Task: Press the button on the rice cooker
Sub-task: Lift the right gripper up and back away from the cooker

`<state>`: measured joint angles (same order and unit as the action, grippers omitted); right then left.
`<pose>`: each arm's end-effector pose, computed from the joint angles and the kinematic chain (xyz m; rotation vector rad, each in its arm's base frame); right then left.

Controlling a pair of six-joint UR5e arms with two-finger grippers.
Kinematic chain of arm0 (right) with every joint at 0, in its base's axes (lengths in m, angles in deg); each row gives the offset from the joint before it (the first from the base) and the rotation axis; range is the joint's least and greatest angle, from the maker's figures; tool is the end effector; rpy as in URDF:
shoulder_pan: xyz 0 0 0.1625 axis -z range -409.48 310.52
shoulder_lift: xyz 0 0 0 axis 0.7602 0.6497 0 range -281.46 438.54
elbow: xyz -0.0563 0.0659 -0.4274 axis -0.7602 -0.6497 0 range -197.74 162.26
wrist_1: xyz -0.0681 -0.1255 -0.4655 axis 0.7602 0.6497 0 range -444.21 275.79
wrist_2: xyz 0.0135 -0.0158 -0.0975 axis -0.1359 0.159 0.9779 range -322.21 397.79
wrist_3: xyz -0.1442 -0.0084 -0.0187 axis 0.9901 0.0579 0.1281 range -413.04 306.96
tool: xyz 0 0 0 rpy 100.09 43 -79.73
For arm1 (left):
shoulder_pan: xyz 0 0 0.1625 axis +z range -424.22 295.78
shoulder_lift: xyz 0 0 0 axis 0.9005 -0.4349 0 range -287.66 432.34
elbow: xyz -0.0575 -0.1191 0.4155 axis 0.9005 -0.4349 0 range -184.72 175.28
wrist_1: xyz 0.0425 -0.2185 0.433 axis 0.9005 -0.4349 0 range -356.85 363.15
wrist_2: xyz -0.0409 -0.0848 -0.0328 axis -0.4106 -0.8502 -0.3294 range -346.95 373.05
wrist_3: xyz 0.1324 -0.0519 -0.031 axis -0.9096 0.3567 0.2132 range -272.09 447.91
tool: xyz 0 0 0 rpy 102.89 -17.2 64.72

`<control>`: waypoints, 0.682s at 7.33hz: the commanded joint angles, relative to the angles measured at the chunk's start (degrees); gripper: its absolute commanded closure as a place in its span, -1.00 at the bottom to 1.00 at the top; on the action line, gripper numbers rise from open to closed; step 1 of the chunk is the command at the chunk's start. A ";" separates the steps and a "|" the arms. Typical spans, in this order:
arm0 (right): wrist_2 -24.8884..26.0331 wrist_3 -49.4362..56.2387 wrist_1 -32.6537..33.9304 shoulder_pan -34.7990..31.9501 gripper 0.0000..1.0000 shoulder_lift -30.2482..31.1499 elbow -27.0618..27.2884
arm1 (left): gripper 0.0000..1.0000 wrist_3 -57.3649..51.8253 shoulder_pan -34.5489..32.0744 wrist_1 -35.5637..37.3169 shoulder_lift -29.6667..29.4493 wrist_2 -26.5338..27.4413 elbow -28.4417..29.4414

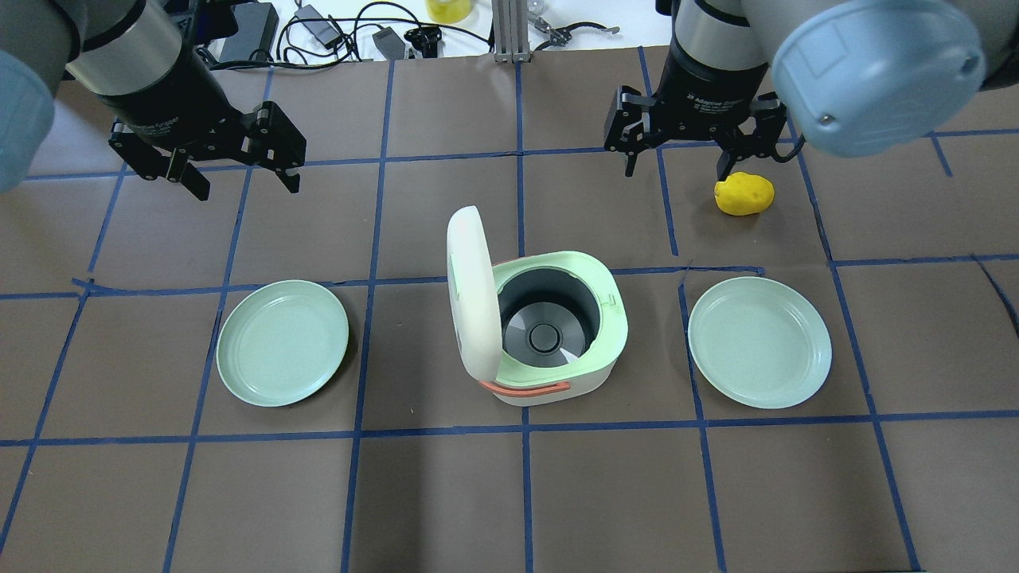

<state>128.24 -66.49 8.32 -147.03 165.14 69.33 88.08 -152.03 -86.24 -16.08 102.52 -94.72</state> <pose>0.2097 -0.5764 0.4522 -0.1619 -3.1356 0.0575 -0.1131 -0.5660 0.4696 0.0642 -3.1317 0.0601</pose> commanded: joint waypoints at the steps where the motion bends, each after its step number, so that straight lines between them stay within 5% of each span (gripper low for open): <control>1: 0.17 6.91 -3.65 3.75 -1.00 1.29 -0.15 | -1.00 0.00 0.00 0.00 0.00 0.00 0.00; 5: -0.35 11.26 -7.71 8.16 -1.00 2.35 -0.94 | -1.00 0.00 0.00 0.00 0.00 0.00 0.00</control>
<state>128.20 -55.65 1.22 -139.38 167.40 68.57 88.14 -152.03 -86.24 -16.08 102.52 -94.72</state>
